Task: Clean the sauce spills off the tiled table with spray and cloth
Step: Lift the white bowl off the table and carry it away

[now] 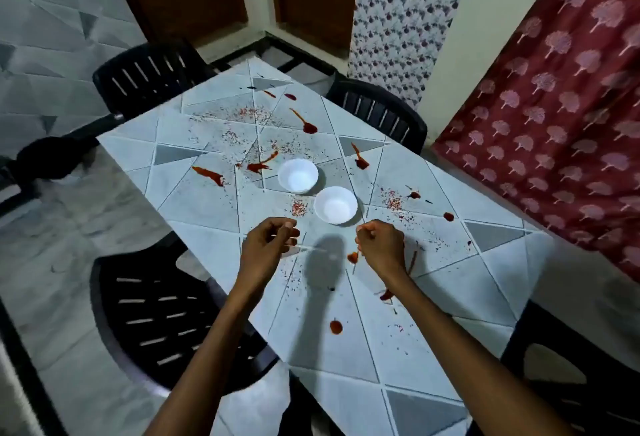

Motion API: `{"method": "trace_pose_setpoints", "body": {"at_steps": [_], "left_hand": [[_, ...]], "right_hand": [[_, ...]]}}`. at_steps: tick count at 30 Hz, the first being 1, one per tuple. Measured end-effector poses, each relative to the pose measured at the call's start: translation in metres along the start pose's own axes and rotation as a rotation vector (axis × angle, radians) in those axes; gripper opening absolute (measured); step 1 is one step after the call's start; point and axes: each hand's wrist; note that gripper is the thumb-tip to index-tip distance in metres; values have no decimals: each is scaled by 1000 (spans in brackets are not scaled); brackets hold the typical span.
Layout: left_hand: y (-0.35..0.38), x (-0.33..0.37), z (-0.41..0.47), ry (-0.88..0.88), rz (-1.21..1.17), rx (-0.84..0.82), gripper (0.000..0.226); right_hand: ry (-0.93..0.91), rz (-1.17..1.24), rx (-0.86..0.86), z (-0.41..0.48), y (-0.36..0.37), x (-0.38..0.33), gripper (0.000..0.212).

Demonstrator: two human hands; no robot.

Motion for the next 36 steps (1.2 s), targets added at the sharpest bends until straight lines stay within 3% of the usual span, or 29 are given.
{"method": "trace_pose_setpoints", "body": {"at_steps": [2,6,8,11,14,17,23,28,30,33,36], "left_hand": [[-5,2,36,-41,22,3,14],[-18,0,113,-142,113,45,14],[-24,-1,144,-171,139,65,13],[-32,-7,191,-206,173,71,11],[-36,-9,216,-226,187,77,12],[-38,-12,237,-241,162,78,11],[-33,-5,263,-235,142,55,11],[-35,3,281,-190,126,64,15],[-36,4,285,-152,149,63,18],[-33,9,287,-106,171,34,18],[-29,10,290,-66,167,0,13]], "right_hand": [[109,-81,3,30,25,19,23],[313,-100,35,83,87,89,73],[387,-139,67,92,98,95,79],[419,-183,53,99,98,67,49],[405,-171,147,103,84,26,19],[381,-98,195,122,76,-4,22],[295,-6,114,179,112,-27,27],[261,-107,-4,191,142,-23,43],[240,-147,-36,192,146,-20,37],[189,-211,-48,195,148,-18,10],[127,-307,-52,198,147,-21,22]]}}
Point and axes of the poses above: each hand's wrist, its own z-axis towards the middle knuckle, its own y-axis out of the palm, x = y × z, and after that the axes turned 15 degrees about -y, right-handed
